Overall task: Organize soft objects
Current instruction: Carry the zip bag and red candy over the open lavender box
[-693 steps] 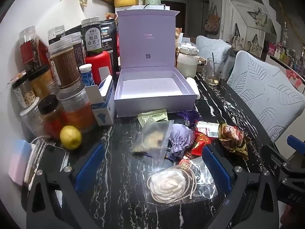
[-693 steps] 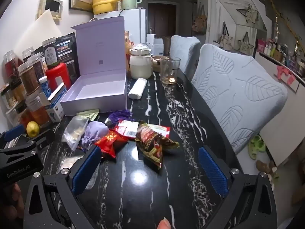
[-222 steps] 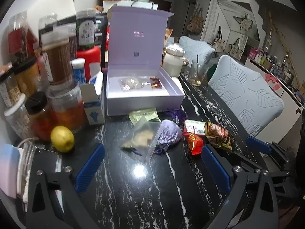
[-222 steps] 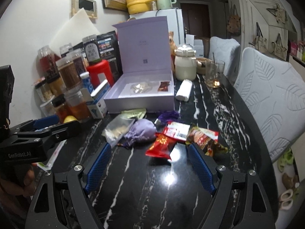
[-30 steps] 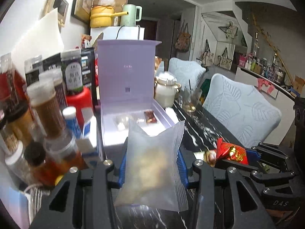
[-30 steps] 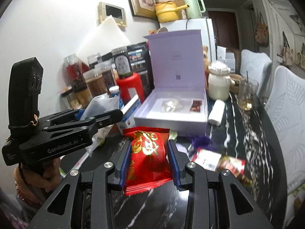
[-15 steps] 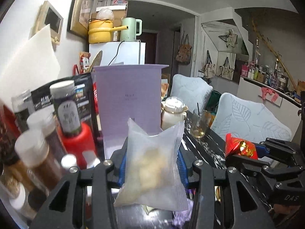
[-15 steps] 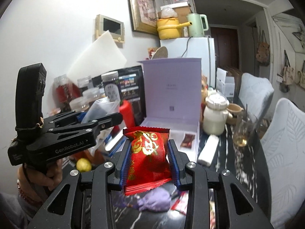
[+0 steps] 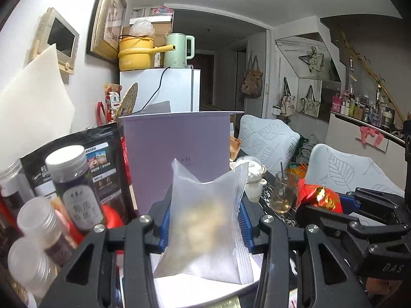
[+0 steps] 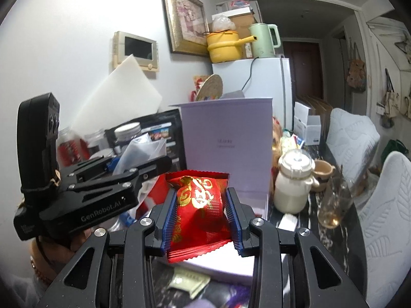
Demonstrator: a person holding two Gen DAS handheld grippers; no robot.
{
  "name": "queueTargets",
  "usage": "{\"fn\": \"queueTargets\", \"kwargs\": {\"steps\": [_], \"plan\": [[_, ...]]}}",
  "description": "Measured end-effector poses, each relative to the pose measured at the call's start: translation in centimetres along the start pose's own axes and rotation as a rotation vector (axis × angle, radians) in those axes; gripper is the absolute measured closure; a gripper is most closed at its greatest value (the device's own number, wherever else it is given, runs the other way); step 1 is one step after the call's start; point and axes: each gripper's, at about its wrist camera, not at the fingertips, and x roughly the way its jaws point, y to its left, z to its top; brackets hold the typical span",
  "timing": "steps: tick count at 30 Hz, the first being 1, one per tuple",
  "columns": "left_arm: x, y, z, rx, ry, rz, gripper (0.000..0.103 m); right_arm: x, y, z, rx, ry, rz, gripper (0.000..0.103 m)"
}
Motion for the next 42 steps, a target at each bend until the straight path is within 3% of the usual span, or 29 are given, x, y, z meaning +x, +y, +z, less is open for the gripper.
{"fn": "queueTargets", "kwargs": {"steps": [6,14,30,33,42], "plan": [[3.0,0.8,0.5,-0.012,0.011,0.017,0.06,2.4,-1.2,1.6,0.021,-0.018,0.01,0.067],[7.2,2.0,-0.5,-0.035,0.084,0.046,0.06,6.0,-2.6,2.2,0.063,0.006,0.016,0.067],[12.7,3.1,-3.2,-0.052,0.202,0.095,0.06,11.9,-6.0,0.5,0.091,0.12,-0.058,0.067],[13.9,3.1,-4.0,-0.052,0.253,0.091,0.06,13.0,-6.5,-0.1,0.094,0.155,-0.077,0.067],[16.4,3.4,-5.9,-0.063,0.34,0.109,0.06,15.5,-7.9,-1.5,0.132,0.239,-0.072,0.067]]}}
